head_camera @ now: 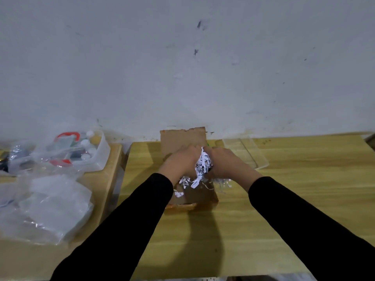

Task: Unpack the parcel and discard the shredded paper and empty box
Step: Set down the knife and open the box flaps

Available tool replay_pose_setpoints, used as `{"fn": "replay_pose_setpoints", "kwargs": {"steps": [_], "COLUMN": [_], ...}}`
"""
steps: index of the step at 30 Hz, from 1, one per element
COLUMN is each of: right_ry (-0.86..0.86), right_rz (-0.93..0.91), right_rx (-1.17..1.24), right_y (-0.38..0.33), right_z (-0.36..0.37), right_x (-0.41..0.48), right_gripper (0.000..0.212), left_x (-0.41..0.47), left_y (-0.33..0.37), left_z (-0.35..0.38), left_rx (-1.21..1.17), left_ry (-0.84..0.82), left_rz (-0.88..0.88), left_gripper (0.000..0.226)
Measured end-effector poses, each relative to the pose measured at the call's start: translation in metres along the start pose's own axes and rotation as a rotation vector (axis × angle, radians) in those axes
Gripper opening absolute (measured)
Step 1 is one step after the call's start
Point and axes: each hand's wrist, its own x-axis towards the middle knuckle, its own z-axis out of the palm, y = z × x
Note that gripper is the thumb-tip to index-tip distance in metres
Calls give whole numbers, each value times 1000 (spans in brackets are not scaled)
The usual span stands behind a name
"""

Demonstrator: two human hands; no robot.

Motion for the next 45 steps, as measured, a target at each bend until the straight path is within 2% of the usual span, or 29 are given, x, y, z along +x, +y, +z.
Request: {"fn": "replay_pose_setpoints", "kwargs": {"steps": [6,11,15,25,30,37,45], "right_ry": [17,-42,-74,-18,-11,11,82], "right_rz": [164,321,390,435,414,431,444], "right_rx": [57,102,133,247,378,430,460], "right_y": [83,157,190,208,214,210,204], "right_z": [-2,37,76,124,115,97,85], "right_x": [-53,-105,-124,-120,-131,-140,-151], "right_gripper": [64,65,67,90,97,83,57], "left_x": [35,58,68,85,83,74,73], "left_y": [90,170,201,197,199,199,200], "left_z": [1,48,86,123,113,96,93], "left_rx": [-4,-30,-27,-27,-44,-83,-156], "left_ry": [-53,-140,-165,-251,-280,-250,-204], "left_rz": [209,323,352,328,329,364,397], "left_gripper": [63,65,65,99,98,86,63]}}
